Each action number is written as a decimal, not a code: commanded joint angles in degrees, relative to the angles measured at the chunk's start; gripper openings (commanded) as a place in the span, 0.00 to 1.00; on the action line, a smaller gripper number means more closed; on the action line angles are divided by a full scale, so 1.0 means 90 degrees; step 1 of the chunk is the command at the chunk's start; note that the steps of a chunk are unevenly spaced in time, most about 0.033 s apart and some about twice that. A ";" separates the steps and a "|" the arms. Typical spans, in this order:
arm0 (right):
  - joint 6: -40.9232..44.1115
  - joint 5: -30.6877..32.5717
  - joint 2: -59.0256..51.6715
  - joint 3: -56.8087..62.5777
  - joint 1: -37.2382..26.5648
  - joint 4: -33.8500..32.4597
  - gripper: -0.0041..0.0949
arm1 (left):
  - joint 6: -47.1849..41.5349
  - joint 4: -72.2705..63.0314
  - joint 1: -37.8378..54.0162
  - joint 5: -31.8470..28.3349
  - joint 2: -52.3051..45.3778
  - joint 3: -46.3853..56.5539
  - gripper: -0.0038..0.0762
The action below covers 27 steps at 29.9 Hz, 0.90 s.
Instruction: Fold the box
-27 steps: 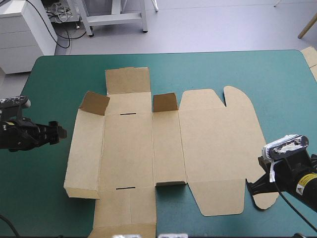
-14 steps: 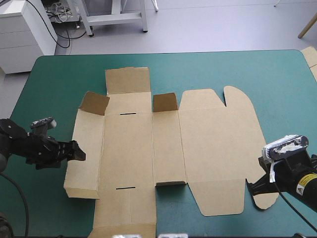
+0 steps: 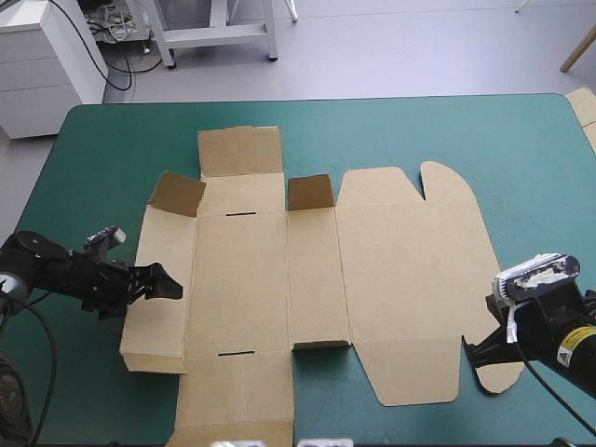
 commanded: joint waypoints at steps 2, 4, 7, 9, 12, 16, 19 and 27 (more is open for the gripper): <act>-0.0049 -0.0340 0.0002 -0.0155 -0.0022 -0.0050 0.02 | 0.0137 -0.0426 -0.0013 0.0159 0.0185 -0.0174 0.86; -0.0049 -0.0340 0.0002 -0.0155 -0.0022 -0.0050 0.02 | 0.0250 -0.0588 -0.0013 0.0173 0.0240 -0.0174 0.86; -0.0049 -0.0340 0.0002 -0.0155 -0.0022 -0.0050 0.02 | 0.0397 -0.0984 -0.0013 0.0161 0.0251 -0.0190 0.86; -0.0049 -0.0340 0.0002 -0.0155 -0.0022 -0.0050 0.02 | 0.0577 -0.1224 -0.0013 0.0161 0.0257 -0.0190 0.86; -0.0049 -0.0340 0.0002 -0.0155 -0.0022 -0.0050 0.02 | 0.0577 -0.1248 -0.0025 0.0186 0.0257 -0.0190 0.85; -0.0049 -0.0340 0.0002 -0.0155 -0.0022 -0.0050 0.02 | 0.0565 -0.1233 -0.0025 0.0371 0.0257 -0.0190 0.74; -0.0049 -0.0340 0.0002 -0.0155 -0.0022 -0.0050 0.02 | 0.0565 -0.1125 -0.0025 0.0447 0.0257 -0.0190 0.59; -0.0049 -0.0340 0.0002 -0.0155 -0.0022 -0.0050 0.02 | 0.0633 -0.1084 -0.0025 0.0720 0.0257 -0.0190 0.04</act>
